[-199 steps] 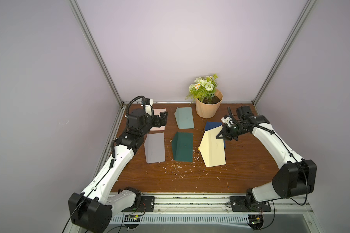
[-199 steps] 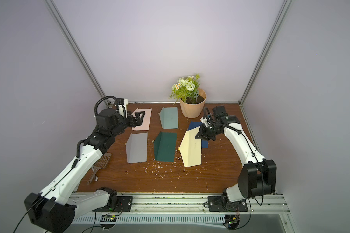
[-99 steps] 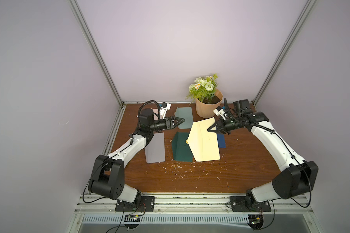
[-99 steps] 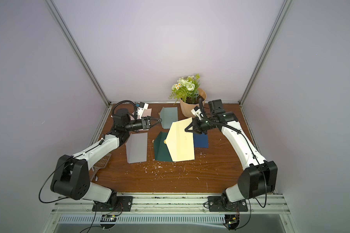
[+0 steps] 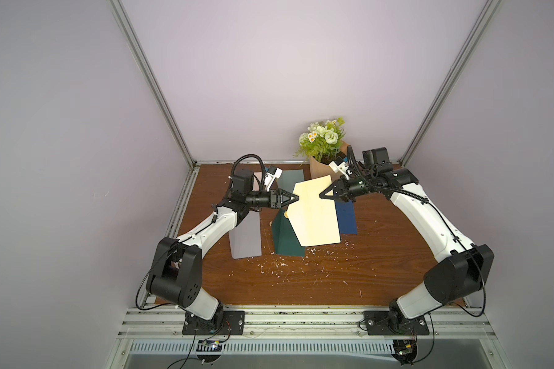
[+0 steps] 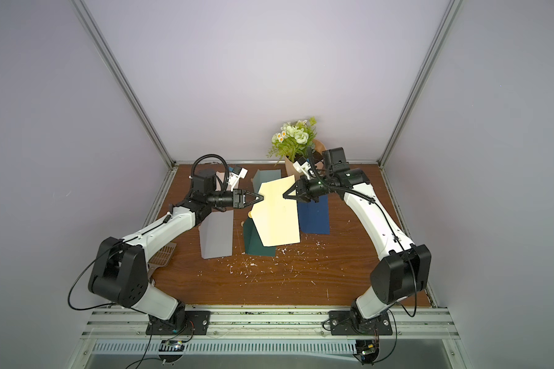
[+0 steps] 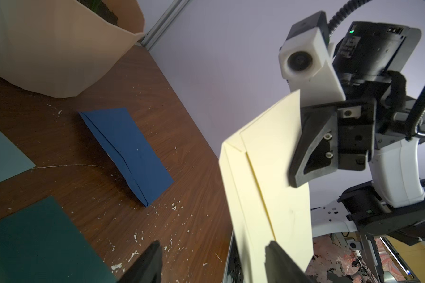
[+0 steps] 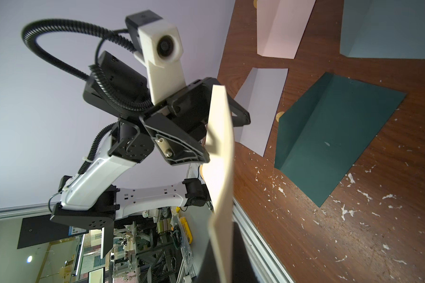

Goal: Open the envelope
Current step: Place the envelope at the center of the board.

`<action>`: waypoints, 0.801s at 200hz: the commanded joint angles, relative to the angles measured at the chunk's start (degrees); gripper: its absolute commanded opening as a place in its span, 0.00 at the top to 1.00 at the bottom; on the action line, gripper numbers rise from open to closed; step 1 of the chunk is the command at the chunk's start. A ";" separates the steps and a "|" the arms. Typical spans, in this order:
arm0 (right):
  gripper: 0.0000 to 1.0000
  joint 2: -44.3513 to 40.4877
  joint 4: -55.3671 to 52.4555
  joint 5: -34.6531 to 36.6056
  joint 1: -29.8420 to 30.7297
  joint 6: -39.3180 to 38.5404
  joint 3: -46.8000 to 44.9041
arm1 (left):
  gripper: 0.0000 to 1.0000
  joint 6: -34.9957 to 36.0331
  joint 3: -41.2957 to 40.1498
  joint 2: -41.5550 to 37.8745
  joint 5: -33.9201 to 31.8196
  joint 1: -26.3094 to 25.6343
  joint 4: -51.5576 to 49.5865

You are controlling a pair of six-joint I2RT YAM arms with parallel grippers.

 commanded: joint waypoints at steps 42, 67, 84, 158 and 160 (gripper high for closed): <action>1.00 1.04 4.20 -3.61 0.28 2.59 2.34 | 0.69 -15.49 -6.20 -2.23 5.45 -1.08 23.45; 1.00 0.74 4.35 -3.59 0.29 2.46 1.30 | 0.88 -20.78 -8.04 -2.39 5.49 -1.15 30.94; 1.00 0.40 4.56 -3.60 0.28 2.42 0.75 | 0.99 -21.84 -8.62 -2.68 5.41 -1.17 32.44; 0.46 0.03 -0.94 7.44 -0.56 0.26 3.57 | 1.00 -22.34 -8.50 -3.72 3.10 -1.25 32.07; 0.45 -0.01 -1.31 8.13 -0.63 0.12 3.84 | 1.00 -22.14 -8.44 -3.72 2.94 -1.25 31.73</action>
